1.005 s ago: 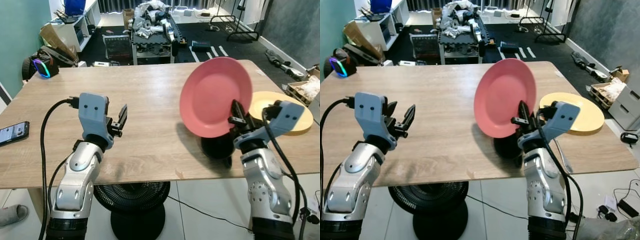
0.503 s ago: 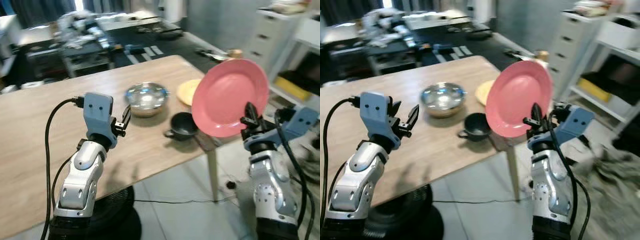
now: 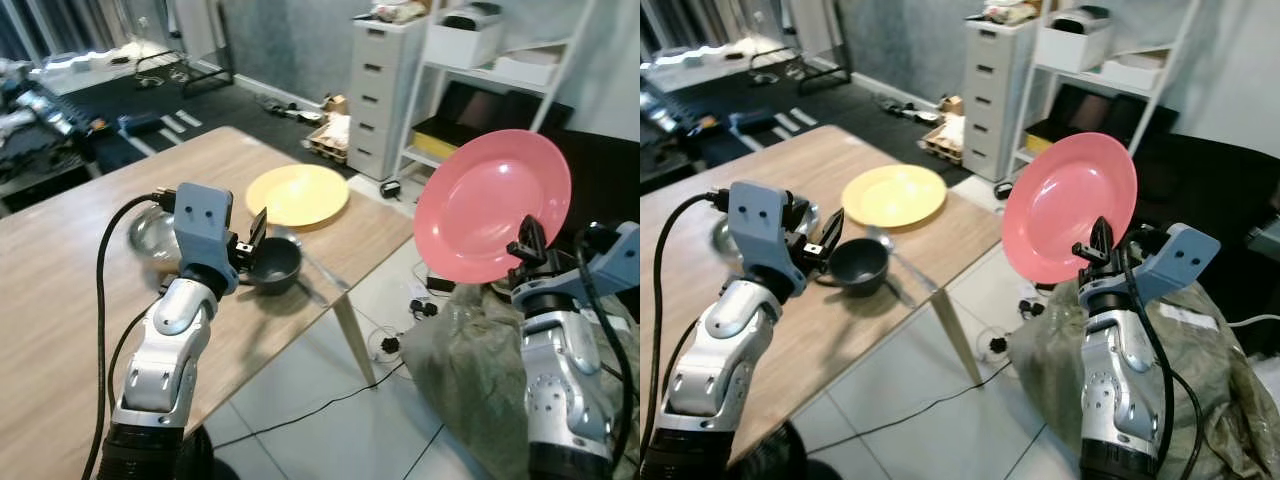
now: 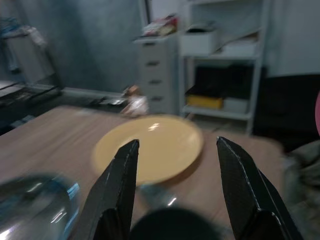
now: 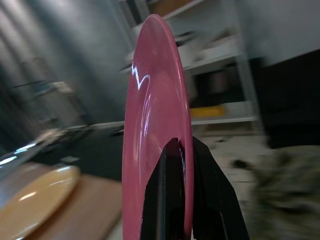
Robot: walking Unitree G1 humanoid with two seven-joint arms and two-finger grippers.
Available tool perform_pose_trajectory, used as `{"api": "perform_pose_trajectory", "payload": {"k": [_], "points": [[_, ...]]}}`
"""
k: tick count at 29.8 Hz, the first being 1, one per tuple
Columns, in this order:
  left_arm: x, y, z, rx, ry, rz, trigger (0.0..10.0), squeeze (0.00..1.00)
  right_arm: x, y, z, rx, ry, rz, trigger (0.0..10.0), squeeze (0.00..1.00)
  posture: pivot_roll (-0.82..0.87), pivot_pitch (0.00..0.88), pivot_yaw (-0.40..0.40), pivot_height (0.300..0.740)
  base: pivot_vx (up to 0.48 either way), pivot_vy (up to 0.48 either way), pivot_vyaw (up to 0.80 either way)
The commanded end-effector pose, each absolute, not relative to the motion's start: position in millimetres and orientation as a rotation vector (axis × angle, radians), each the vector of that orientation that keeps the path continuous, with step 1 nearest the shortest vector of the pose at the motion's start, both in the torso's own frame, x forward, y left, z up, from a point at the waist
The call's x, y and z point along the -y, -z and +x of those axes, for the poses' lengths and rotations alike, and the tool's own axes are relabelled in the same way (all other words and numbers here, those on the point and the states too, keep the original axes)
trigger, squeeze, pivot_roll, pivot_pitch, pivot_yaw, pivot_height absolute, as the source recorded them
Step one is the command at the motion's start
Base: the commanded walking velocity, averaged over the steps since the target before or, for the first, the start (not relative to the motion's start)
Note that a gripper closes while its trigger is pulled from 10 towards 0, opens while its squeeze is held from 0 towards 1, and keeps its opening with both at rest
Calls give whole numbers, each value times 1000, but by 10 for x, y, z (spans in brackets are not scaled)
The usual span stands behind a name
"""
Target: Setting the table
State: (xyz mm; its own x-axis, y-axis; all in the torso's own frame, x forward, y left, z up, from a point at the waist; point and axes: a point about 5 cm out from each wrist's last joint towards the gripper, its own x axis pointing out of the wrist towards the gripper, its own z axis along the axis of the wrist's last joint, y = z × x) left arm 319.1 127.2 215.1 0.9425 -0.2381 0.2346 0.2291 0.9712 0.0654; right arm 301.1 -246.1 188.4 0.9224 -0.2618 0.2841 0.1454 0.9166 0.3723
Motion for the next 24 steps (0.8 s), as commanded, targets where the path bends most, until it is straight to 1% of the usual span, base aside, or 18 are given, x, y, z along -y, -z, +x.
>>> {"api": "perform_pose_trajectory", "payload": {"k": [1,2,3,6,7,9,10,12,13,16,24], "points": [[-1300,-2072,3199,216,237,42,10000,0,2520,-1850,2972,341,251,325,10000,0,-112,0,125,740,0,0,-800],[-1300,-2072,3199,216,237,42,10000,0,2520,-1850,2972,341,251,325,10000,0,-112,0,125,740,0,0,-800],[-1258,-2048,3193,207,271,45,10000,0,2593,-1793,2936,326,288,297,10000,0,-116,0,129,740,0,0,-800],[-1202,-2024,3178,197,314,42,10000,0,2661,-1742,2897,313,318,273,10000,0,-116,0,129,740,0,0,-800],[-1120,-1991,3164,178,381,35,10000,0,2706,-1689,2868,296,336,261,10000,0,-122,0,132,740,0,0,-800],[-1089,-1979,3157,173,405,37,10000,0,2719,-1669,2858,290,341,256,10000,0,-125,0,132,740,0,0,-800],[-995,-1930,3130,144,479,17,10000,0,2720,-1591,2835,256,326,221,10000,0,-131,0,133,740,0,0,-800],[-974,-1919,3123,139,492,16,10000,0,2715,-1568,2831,245,317,213,10000,0,-131,0,133,740,0,0,-800],[-913,-1880,3107,132,521,20,10000,0,2692,-1491,2804,218,297,186,10000,0,-138,0,133,740,0,0,-800],[-843,-1838,3099,120,534,10,10000,0,2689,-1420,2760,198,306,173,10000,0,-144,0,133,740,0,0,-800],[-793,-1769,3096,93,550,-11,10000,0,2710,-1435,2739,211,319,175,10000,0,-159,0,139,740,0,0,-800]]}}
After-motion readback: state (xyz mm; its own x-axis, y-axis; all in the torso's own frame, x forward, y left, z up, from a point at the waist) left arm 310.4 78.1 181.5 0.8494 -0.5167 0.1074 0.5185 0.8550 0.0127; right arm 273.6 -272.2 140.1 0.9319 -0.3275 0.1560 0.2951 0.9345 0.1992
